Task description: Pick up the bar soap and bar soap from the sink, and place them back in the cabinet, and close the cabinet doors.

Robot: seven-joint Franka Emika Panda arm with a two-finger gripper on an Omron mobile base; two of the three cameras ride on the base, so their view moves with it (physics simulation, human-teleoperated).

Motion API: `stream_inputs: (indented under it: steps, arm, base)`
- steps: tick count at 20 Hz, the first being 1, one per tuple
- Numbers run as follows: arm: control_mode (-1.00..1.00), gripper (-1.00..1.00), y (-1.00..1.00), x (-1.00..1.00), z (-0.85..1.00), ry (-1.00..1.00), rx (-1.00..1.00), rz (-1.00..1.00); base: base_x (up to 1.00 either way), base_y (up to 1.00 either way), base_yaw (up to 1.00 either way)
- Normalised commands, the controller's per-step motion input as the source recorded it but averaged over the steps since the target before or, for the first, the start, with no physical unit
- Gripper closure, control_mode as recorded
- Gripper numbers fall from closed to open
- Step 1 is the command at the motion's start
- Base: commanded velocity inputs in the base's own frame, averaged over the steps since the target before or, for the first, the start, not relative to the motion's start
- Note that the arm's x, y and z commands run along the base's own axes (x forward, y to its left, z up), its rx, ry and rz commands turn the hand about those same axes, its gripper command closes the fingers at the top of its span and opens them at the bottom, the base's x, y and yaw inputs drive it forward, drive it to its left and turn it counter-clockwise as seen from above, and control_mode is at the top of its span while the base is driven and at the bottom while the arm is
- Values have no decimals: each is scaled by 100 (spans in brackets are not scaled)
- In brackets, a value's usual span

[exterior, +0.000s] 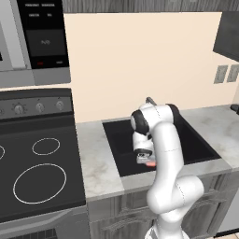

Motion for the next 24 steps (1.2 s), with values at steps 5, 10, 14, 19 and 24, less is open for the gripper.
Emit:
stream_inputs:
  steps: [5, 10, 14, 19, 24]
  arm:
    - [-100, 100, 0, 13, 30, 0, 0, 0]
    - [-100, 100, 0, 1, 31, 0, 0, 0]
    - [-100, 100, 0, 0, 30, 0, 0, 0]
    - [-100, 100, 0, 0, 36, 0, 0, 0]
    - [-100, 100, 0, 0, 40, 0, 0, 0]
  base:
    - [0, 0, 0]
    - [0, 0, 0]
    - [0, 0, 0]
    - [0, 0, 0]
    - [0, 0, 0]
